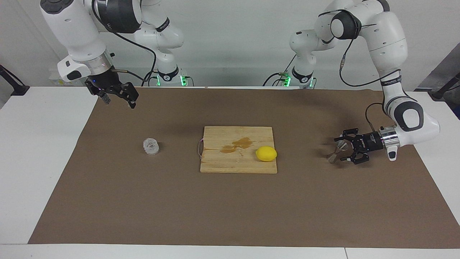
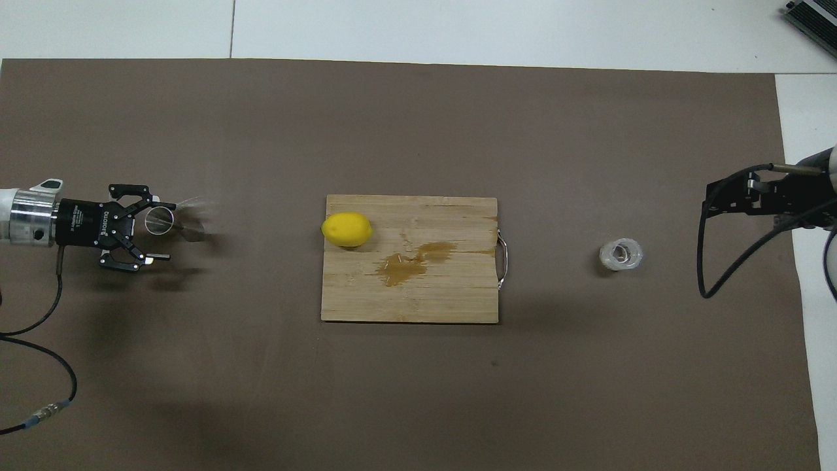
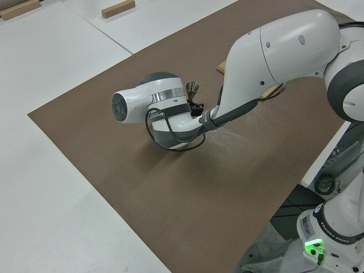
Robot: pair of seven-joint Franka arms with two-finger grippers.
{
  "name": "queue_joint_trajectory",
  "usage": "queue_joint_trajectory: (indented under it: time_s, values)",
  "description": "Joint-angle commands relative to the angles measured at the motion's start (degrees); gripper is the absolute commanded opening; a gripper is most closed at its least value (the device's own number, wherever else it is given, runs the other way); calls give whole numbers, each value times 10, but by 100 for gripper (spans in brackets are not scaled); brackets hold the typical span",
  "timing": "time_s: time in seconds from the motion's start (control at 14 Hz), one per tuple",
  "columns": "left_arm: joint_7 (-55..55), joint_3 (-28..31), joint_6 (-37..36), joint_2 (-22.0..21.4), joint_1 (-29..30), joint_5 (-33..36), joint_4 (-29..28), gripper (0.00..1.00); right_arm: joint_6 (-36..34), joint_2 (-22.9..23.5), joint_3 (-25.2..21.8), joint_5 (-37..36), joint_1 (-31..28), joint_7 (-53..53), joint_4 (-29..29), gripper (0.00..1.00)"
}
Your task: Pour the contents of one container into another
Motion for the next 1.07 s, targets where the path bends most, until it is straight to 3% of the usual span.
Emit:
queue_joint_trajectory:
  time_s: [0.0,1.0]
  values:
    - [19,6,-21,2,3,-15,-6,100,0,-5,3,7,-6,-9,-2,100]
    - [45,4,-40,23,11,-64,-6,100,0,-5,2,7,-6,-9,-2,100]
